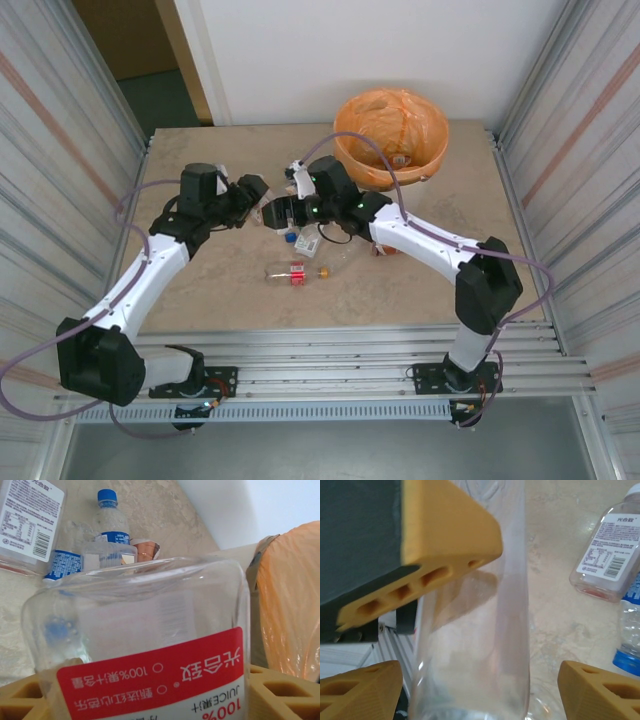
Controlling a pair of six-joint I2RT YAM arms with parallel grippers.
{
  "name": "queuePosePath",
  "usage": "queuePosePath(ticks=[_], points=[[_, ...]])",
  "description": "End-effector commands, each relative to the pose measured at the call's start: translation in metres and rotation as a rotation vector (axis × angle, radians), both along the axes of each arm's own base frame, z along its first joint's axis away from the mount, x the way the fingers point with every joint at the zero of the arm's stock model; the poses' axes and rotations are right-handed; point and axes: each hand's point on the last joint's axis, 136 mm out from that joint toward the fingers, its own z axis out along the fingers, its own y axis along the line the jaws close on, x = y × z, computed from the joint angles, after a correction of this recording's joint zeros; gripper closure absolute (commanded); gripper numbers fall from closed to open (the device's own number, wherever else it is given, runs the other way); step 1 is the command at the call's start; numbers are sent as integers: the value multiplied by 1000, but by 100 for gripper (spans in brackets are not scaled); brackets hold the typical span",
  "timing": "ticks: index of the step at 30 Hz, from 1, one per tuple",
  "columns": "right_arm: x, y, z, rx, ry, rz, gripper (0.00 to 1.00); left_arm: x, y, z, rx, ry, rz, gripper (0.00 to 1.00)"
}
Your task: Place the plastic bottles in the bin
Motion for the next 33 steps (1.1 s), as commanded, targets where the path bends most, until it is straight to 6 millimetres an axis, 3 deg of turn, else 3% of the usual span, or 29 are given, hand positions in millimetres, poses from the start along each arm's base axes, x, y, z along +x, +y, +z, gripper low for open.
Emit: queuePosePath(ticks=[1,6,11,16,19,28,33], points=[[5,16,23,90,-12,20,24,-7,-8,22,-54,-57,-32,47],[12,23,22,106,-10,17,36,-10,-11,24,-77,-58,-41,46],[12,28,20,119,6,26,55,-11,-11,24,-79,-61,-43,42],[10,24,22,120,5,20,73,-12,-12,30,-73,-93,-58,21],[8,19,25,118,-3,9,77,-12,-12,36,-61,-126,-68,2],[11,-14,45,58,-74,-62,79,-26,14,78,73,-358,-27,1],[18,-46,74,17,-149,-124,79,-43,35,100,184,-505,22,1]])
